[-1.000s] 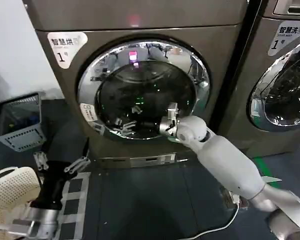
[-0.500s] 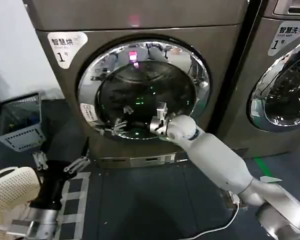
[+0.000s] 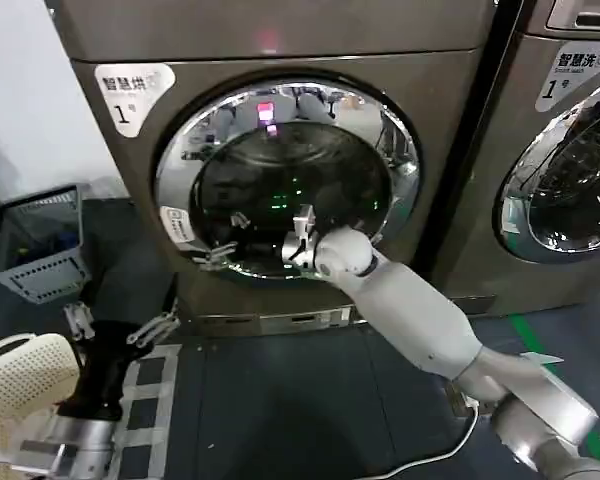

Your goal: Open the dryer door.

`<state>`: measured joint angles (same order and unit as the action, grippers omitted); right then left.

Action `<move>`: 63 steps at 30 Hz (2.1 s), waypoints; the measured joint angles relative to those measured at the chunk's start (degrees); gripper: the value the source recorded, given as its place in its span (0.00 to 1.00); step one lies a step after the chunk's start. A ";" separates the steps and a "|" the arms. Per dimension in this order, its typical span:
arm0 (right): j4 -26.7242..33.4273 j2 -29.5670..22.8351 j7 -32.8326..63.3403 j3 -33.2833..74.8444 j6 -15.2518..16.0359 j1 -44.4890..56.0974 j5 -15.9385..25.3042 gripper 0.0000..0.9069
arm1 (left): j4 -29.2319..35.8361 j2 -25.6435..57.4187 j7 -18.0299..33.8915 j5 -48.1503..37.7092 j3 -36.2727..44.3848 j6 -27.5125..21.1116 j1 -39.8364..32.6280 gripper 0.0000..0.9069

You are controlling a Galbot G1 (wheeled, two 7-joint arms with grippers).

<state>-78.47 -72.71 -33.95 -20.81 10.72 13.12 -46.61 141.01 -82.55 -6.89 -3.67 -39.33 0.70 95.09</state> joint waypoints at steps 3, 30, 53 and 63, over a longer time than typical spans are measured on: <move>0.91 -0.88 -0.02 -0.33 -0.29 -0.41 0.30 1.00 | 0.06 -0.02 -0.01 -0.05 0.01 0.01 0.00 1.00; 1.85 -0.54 -6.85 -2.50 0.22 -1.41 -2.00 1.00 | -0.16 0.44 -0.10 -1.32 -1.04 0.07 -0.61 1.00; -12.39 11.59 -12.01 -6.91 0.29 -0.62 -7.47 1.00 | -5.79 8.18 -0.26 -14.73 -10.39 -2.75 -5.65 1.00; -17.24 17.26 -17.94 -7.25 -1.59 0.06 -8.73 1.00 | -10.06 14.20 -4.62 -22.18 -16.33 -3.00 -8.05 1.00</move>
<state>-95.71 -55.45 -51.89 -28.06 9.13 13.18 -55.33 130.95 -68.35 -11.51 -25.85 -55.66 -2.30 87.04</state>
